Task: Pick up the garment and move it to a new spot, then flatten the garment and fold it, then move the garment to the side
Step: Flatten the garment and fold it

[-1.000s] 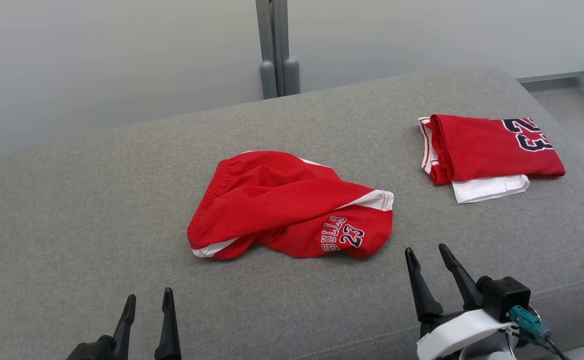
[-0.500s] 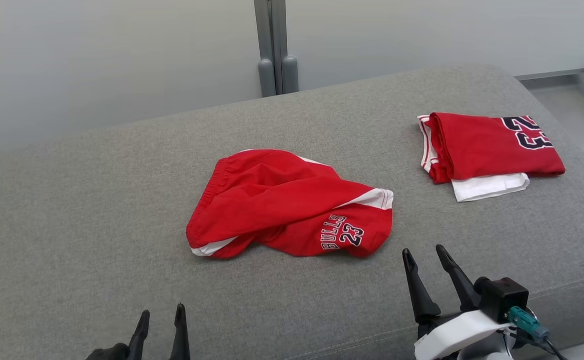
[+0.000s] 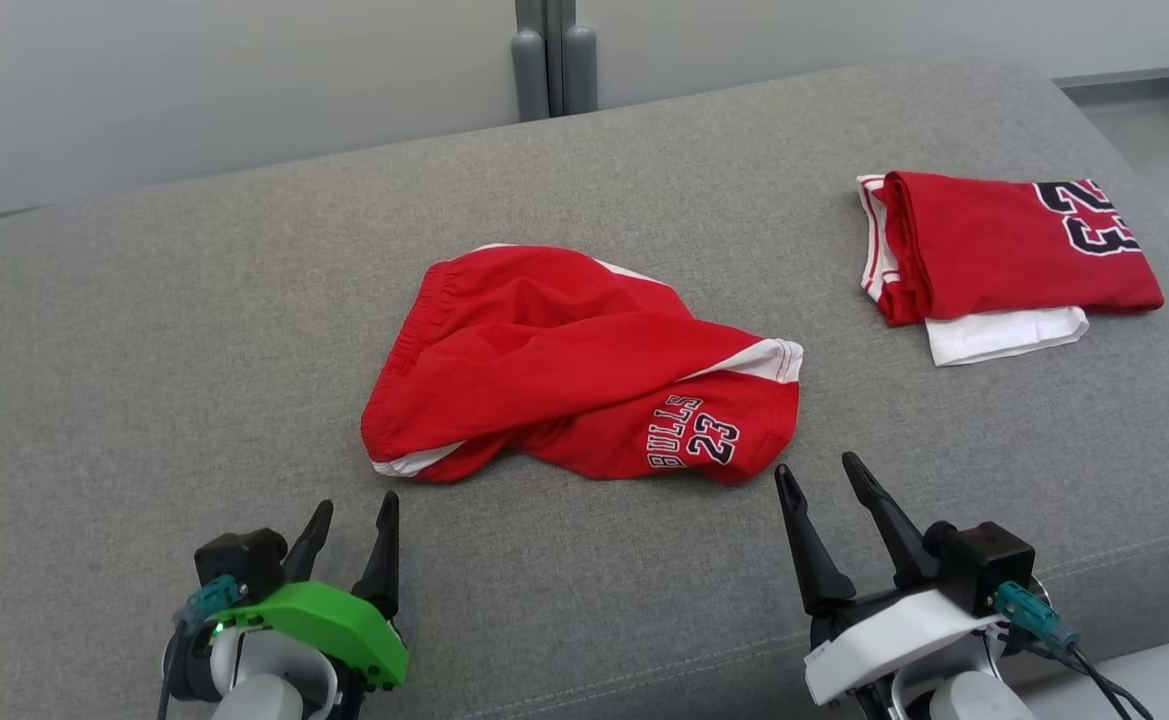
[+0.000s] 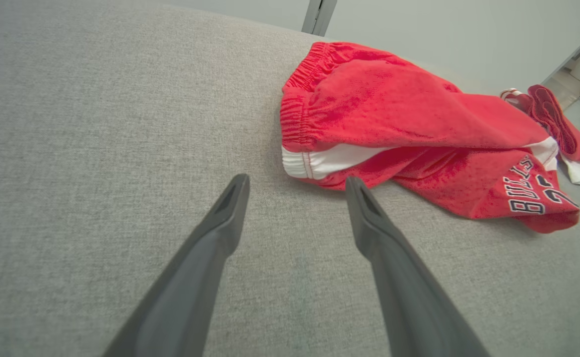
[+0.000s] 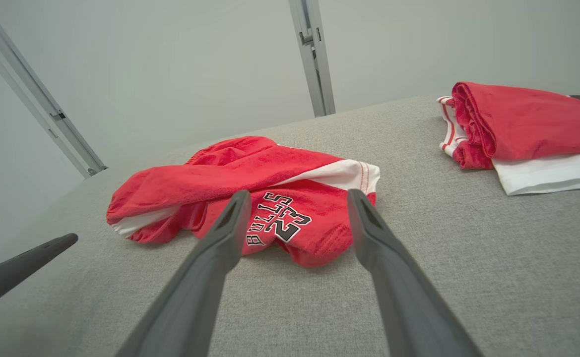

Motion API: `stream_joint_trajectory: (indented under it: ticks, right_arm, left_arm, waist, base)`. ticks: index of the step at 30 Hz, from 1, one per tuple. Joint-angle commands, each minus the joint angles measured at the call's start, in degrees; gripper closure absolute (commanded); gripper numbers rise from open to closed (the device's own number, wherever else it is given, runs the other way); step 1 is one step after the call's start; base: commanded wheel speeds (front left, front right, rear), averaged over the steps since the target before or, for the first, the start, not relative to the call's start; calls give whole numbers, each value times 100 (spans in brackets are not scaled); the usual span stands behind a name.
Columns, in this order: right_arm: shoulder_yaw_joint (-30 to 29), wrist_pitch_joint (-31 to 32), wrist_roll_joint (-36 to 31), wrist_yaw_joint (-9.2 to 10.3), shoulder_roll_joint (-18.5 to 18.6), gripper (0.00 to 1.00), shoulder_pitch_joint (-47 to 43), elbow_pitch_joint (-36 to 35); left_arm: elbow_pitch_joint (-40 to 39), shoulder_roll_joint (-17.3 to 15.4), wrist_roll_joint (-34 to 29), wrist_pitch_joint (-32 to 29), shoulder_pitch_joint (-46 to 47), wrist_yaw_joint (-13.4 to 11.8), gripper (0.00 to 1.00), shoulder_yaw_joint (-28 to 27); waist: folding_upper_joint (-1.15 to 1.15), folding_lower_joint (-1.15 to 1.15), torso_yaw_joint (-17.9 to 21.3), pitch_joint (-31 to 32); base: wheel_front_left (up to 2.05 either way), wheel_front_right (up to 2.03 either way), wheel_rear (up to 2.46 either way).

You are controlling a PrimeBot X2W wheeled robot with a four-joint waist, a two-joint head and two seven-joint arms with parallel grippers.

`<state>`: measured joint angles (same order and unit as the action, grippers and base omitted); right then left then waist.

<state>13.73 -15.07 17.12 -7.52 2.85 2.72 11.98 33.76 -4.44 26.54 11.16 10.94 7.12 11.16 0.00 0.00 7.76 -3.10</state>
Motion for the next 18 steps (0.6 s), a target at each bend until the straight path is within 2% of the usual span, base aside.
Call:
stream_joint_trajectory:
  ticks: [1, 9, 18]
  right_arm:
    - [26, -23, -12, 7, 10, 0, 105, -40]
    - [115, -23, -40, 7, 9, 0, 278, -76]
    - [150, -23, -106, 7, 10, 0, 370, -97]
  left_arm:
    - [204, -63, 61, -33, 269, 31, 0, 47]
    - [984, -180, 267, 53, 947, 40, 0, 298]
    - [1231, -406, 741, 239, 1318, 42, 0, 828]
  waist:
    - [0, 0, 32, -280]
    - [0, 0, 161, -551]
    - [0, 0, 254, -709]
  base:
    - [0, 0, 0]
    - [0, 0, 0]
    - [0, 0, 0]
